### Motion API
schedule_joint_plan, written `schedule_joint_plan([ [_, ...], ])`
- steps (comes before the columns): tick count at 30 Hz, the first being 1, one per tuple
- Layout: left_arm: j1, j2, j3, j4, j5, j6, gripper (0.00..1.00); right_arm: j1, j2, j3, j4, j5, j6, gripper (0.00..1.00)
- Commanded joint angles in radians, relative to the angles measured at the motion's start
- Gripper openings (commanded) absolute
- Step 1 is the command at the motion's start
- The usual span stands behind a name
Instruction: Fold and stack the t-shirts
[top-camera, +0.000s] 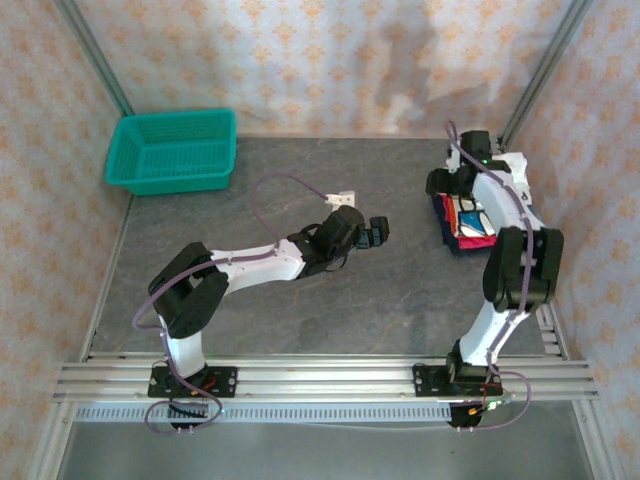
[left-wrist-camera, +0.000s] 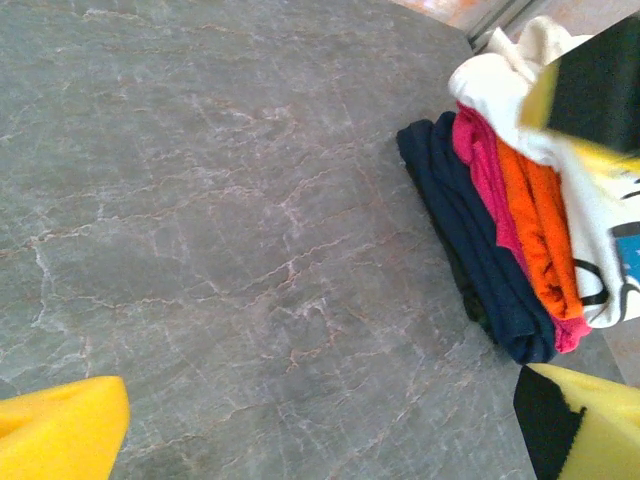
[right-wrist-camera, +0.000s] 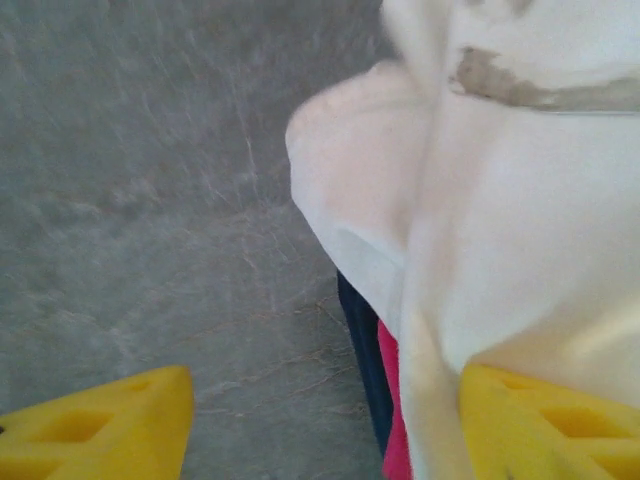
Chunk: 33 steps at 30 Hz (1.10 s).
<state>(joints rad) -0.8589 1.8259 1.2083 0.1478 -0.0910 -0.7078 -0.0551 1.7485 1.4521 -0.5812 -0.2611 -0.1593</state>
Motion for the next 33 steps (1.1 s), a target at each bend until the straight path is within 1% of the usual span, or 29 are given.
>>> schedule_joint_plan([
  [1,0.005,-0.044,-0.025,0.016,-0.043,0.036,1.00,-0.013,-0.118,-0.029,0.099,0.094,0.022,0.84],
  [4,0.005,-0.067,-0.036,0.018,-0.051,0.053,1.00,-0.046,-0.092,-0.018,0.129,0.191,0.017,0.93],
  [6,0.005,-0.086,-0.051,0.026,-0.053,0.066,1.00,-0.070,-0.053,-0.007,0.133,0.260,0.019,0.94],
  [7,0.006,-0.101,-0.068,0.035,-0.058,0.069,1.00,-0.085,-0.034,-0.006,0.143,0.261,0.027,0.94],
  [8,0.005,-0.115,-0.082,0.042,-0.063,0.073,1.00,-0.099,-0.016,-0.001,0.144,0.250,0.038,0.93],
  [10,0.005,-0.150,-0.121,0.054,-0.081,0.086,1.00,-0.121,0.031,0.020,0.125,0.210,0.058,0.88],
  [15,0.006,-0.232,-0.195,0.036,-0.143,0.112,1.00,-0.121,0.181,0.121,-0.046,0.059,0.048,0.87],
  [17,0.008,-0.265,-0.223,0.026,-0.161,0.118,1.00,-0.118,0.200,0.123,-0.071,0.047,0.058,0.90],
  [20,0.018,-0.336,-0.266,-0.007,-0.193,0.136,1.00,-0.114,0.123,0.060,-0.017,0.074,0.070,0.94],
  [24,0.070,-0.482,-0.325,-0.117,-0.232,0.194,1.00,-0.108,-0.061,-0.048,0.079,0.070,0.058,0.98],
  [26,0.096,-0.574,-0.353,-0.186,-0.285,0.241,1.00,-0.088,-0.161,-0.120,0.130,0.056,0.049,0.99],
  [29,0.156,-0.739,-0.414,-0.281,-0.328,0.309,1.00,-0.023,-0.325,-0.267,0.228,0.075,0.039,0.99],
  [31,0.199,-0.866,-0.468,-0.338,-0.369,0.342,1.00,0.019,-0.436,-0.376,0.284,0.071,0.077,0.99],
  [33,0.240,-0.988,-0.523,-0.373,-0.393,0.378,1.00,0.046,-0.531,-0.483,0.333,0.045,0.150,1.00],
])
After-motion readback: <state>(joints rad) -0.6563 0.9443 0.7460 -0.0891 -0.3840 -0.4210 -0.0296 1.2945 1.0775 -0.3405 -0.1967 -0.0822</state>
